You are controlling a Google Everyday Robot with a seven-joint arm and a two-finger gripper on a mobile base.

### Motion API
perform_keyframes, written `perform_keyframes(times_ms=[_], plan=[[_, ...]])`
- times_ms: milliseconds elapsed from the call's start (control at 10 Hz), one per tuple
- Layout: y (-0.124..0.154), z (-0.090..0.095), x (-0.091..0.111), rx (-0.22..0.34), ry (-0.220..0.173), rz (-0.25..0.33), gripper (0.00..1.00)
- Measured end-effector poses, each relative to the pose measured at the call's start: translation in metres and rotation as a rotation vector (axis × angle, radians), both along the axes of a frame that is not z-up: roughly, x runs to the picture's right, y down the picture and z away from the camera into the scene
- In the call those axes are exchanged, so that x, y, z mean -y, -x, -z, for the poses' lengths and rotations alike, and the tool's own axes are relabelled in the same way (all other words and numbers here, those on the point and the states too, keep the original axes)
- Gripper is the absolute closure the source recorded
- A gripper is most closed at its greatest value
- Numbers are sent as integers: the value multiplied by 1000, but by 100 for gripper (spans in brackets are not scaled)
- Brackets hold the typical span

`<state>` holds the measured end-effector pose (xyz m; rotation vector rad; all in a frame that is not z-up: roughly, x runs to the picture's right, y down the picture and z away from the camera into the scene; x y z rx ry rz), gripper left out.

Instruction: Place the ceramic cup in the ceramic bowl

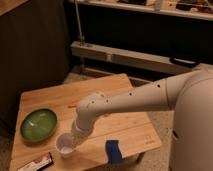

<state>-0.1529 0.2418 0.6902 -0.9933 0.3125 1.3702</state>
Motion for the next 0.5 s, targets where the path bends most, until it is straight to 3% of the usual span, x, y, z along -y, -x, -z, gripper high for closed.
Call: perform_keyframes(times_ms=[200, 500], plan=[[-4, 1, 8, -12, 6, -18, 100], [-38, -5, 50, -53, -15, -62, 100]])
